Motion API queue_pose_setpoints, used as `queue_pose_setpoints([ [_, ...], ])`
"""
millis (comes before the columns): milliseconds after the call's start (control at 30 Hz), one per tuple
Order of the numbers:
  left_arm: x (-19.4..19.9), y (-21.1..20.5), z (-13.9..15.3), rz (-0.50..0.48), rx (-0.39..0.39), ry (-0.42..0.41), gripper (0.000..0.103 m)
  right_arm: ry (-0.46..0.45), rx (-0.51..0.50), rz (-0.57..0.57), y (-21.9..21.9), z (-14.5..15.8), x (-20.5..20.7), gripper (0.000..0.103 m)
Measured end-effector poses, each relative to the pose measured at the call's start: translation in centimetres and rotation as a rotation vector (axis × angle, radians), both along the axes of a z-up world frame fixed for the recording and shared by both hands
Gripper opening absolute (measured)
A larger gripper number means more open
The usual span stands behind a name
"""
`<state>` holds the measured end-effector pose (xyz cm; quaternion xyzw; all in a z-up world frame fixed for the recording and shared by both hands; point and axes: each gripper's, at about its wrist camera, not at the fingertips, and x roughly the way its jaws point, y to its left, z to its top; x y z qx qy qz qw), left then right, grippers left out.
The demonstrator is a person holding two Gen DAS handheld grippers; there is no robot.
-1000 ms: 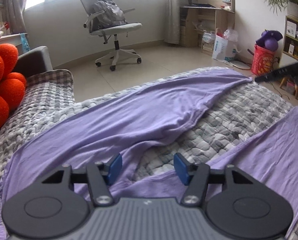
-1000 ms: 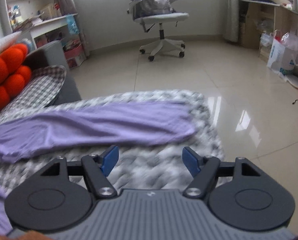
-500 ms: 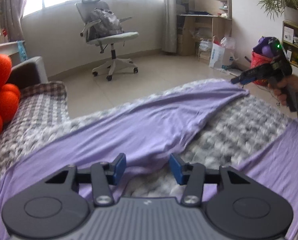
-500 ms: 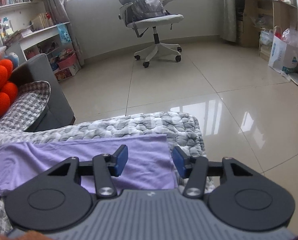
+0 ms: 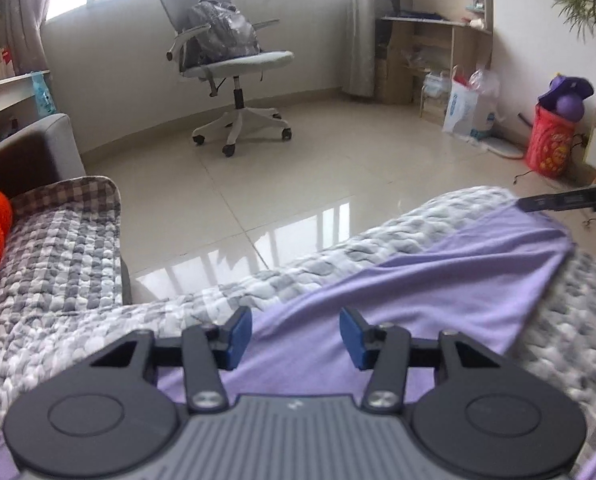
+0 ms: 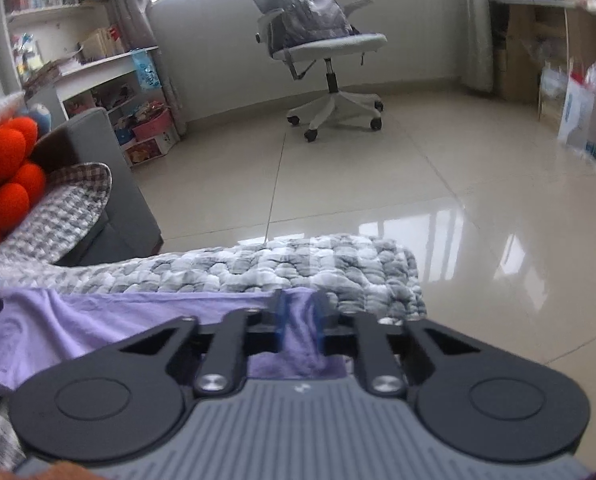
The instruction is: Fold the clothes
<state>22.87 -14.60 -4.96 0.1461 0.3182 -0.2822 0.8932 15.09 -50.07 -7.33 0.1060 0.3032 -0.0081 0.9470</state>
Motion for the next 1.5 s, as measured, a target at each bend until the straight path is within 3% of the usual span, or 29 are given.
queue_pose_setpoints([
  [100,1.1,-0.1,-0.6,0.012,0.021,0.018,0.038,-0.016,-0.039,-0.010,0.4,0.2,-0.1,0.003],
  [233,1.7,0.0,-0.8,0.018,0.005,0.038,0.031,-0.039,-0.072,-0.028,0.5,0.5,0.0,0.002],
  [333,1.7,-0.2,-0.7,0.005,0.004,0.047,0.013,-0.050,-0.104,-0.038,0.6,0.7,0.2,0.002],
  [367,1.6,-0.3,-0.7,0.002,0.009,0.043,0.002,-0.055,-0.114,-0.040,0.8,0.8,0.3,0.002],
  [400,1.5,-0.5,-0.6,-0.002,0.014,0.038,0.000,-0.060,-0.124,-0.043,0.9,0.9,0.4,0.002],
  [633,1.1,0.0,0.1,0.045,-0.082,-0.032,0.000,-0.084,-0.199,-0.071,1.2,1.3,1.1,0.002],
  [1133,1.1,-1.3,-1.8,0.071,-0.042,-0.073,0.001,0.019,-0.197,-0.083,0.9,-0.9,4.0,0.002],
  [1267,0.4,-1.3,-1.2,0.075,-0.047,-0.091,0.004,0.038,-0.120,-0.092,0.3,0.2,3.6,0.015],
  [1333,-0.1,-1.3,-0.7,0.067,-0.053,-0.101,0.008,0.043,-0.091,-0.097,0.2,0.7,3.2,0.031],
  [1367,-0.4,-1.3,-0.5,0.060,-0.057,-0.106,0.011,0.046,-0.076,-0.100,0.1,0.9,3.0,0.048],
  [1500,-2.0,-1.3,0.5,0.021,-0.077,-0.117,0.022,0.043,0.004,-0.099,-0.1,1.9,1.5,0.051],
])
